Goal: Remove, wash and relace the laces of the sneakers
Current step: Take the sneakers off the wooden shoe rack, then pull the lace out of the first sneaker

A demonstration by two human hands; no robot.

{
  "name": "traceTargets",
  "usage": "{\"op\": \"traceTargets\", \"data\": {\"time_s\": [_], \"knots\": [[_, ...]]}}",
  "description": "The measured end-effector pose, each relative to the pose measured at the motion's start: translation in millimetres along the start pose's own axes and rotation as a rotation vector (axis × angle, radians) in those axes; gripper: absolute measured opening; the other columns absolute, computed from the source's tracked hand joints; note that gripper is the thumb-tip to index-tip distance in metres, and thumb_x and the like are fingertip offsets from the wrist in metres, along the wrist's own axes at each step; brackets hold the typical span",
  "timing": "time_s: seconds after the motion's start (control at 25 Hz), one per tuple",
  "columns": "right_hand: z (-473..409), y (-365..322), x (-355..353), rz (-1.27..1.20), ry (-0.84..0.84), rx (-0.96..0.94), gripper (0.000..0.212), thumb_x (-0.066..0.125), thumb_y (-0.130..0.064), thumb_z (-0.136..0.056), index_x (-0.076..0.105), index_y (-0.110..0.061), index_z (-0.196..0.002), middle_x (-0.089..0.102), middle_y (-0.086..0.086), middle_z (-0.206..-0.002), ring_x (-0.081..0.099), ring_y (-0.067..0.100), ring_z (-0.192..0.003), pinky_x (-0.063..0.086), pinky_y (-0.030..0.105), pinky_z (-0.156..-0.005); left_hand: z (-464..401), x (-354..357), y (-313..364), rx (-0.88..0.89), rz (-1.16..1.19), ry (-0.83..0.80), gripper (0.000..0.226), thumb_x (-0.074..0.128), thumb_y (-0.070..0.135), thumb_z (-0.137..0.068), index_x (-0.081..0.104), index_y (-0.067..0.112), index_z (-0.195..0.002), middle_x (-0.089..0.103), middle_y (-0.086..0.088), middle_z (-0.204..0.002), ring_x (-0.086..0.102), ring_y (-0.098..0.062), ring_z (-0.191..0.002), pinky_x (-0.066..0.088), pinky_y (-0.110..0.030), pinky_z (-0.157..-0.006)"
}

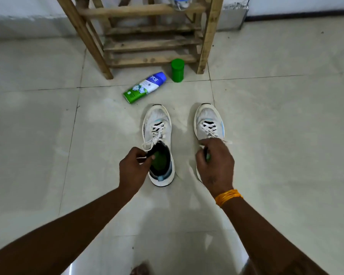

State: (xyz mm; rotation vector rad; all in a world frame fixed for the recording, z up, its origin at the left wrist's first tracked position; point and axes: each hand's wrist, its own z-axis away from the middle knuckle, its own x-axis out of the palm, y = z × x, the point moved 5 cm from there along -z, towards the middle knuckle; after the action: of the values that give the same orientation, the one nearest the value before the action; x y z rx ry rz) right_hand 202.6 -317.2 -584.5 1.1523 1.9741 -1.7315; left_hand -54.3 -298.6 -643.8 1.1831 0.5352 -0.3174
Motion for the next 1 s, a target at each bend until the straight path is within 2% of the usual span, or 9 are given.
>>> {"op": "traceTargets", "data": {"time_s": [0.08,0.16,0.28,0.4,0.56,0.72,0.84,0.92,1.0], "knots": [[1.2,-15.2,40.1,-0.175,-0.129,0.021,0.014,0.065,-0.015,-0.091,0.071,-0.014,-0.104,0.068,-0.003,-0.098,0.066,0.011,-0.082,0.058,0.034,-0.074,-5.2,-3.9,0.1,0.042,0.024,-0.037,0.022,0.084,0.021,-0.085,0.063,0.014,-0.087,0.074,0.007,-0.089,0.07,0.005,-0.082,0.046,-0.006,-0.069],[1.7,-24.6,74.7,-0.235,-0.225,0.001,0.015,0.066,-0.015,-0.093,0.071,-0.015,-0.107,0.068,-0.004,-0.102,0.067,0.01,-0.085,0.059,0.038,-0.073,-10.1,-7.2,-3.9,0.094,0.041,-0.044,0.017,0.082,0.017,-0.086,0.065,0.015,-0.088,0.075,0.009,-0.089,0.071,0.004,-0.084,0.051,-0.012,-0.075],[-15.4,-27.4,97.6,-0.178,-0.26,-0.15,0.028,0.062,-0.019,-0.099,0.067,-0.02,-0.126,0.07,-0.003,-0.119,0.068,0.014,-0.095,0.057,0.033,-0.084,-23.1,-6.8,-4.9,0.135,0.147,-0.056,0.012,0.07,0.007,-0.092,0.072,0.019,-0.096,0.076,0.01,-0.092,0.073,-0.008,-0.089,0.059,-0.033,-0.083],[-33.7,-34.6,111.2,-0.083,-0.331,-0.311,0.04,0.057,-0.02,-0.1,0.06,-0.028,-0.139,0.069,-0.002,-0.127,0.066,0.019,-0.106,0.053,0.033,-0.087,-40.9,-8.9,-3.9,0.155,0.228,-0.062,0.014,0.06,0.014,-0.101,0.073,0.02,-0.098,0.076,0.006,-0.094,0.072,-0.014,-0.092,0.062,-0.037,-0.078],[-33.4,-41.0,120.5,0.051,-0.349,-0.365,0.024,0.063,-0.023,-0.094,0.07,-0.028,-0.116,0.072,-0.002,-0.106,0.067,0.023,-0.092,0.053,0.038,-0.077,-49.6,-10.5,-0.4,0.214,0.196,-0.176,0.015,0.06,0.024,-0.103,0.073,0.024,-0.096,0.076,0.007,-0.09,0.072,-0.01,-0.09,0.061,-0.034,-0.075],[-28.7,-37.5,118.2,-0.098,-0.352,-0.176,0.008,0.068,-0.02,-0.092,0.071,-0.023,-0.098,0.075,-0.007,-0.092,0.068,0.016,-0.085,0.053,0.036,-0.077,-45.2,-13.8,8.9,0.346,0.138,-0.134,0.007,0.076,0.022,-0.092,0.075,0.029,-0.089,0.072,0.015,-0.077,0.065,0.0,-0.069,0.047,-0.019,-0.066],[-21.7,-39.5,121.8,-0.174,-0.354,-0.149,0.009,0.066,-0.016,-0.091,0.071,-0.022,-0.094,0.075,-0.009,-0.086,0.069,0.012,-0.08,0.055,0.034,-0.074,-46.3,-19.9,9.2,0.451,-0.019,-0.046,0.002,0.074,0.032,-0.092,0.073,0.033,-0.092,0.074,0.016,-0.081,0.069,-0.002,-0.072,0.051,-0.02,-0.069],[-16.8,-41.3,123.7,-0.23,-0.363,-0.156,0.009,0.063,-0.017,-0.091,0.069,-0.024,-0.093,0.074,-0.01,-0.082,0.068,0.01,-0.076,0.055,0.035,-0.072,-45.4,-22.9,12.0,0.564,-0.123,-0.053,0.003,0.069,0.035,-0.094,0.068,0.032,-0.093,0.072,0.016,-0.08,0.069,-0.003,-0.069,0.053,-0.026,-0.069],[-16.3,-33.0,126.0,-0.249,-0.35,-0.125,0.007,0.063,-0.017,-0.093,0.066,-0.024,-0.092,0.07,-0.011,-0.077,0.066,0.008,-0.072,0.055,0.031,-0.07,-47.5,-27.2,10.6,0.554,-0.095,-0.076,0.008,0.064,0.032,-0.095,0.066,0.028,-0.089,0.073,0.011,-0.079,0.072,-0.007,-0.069,0.057,-0.033,-0.068]]}}
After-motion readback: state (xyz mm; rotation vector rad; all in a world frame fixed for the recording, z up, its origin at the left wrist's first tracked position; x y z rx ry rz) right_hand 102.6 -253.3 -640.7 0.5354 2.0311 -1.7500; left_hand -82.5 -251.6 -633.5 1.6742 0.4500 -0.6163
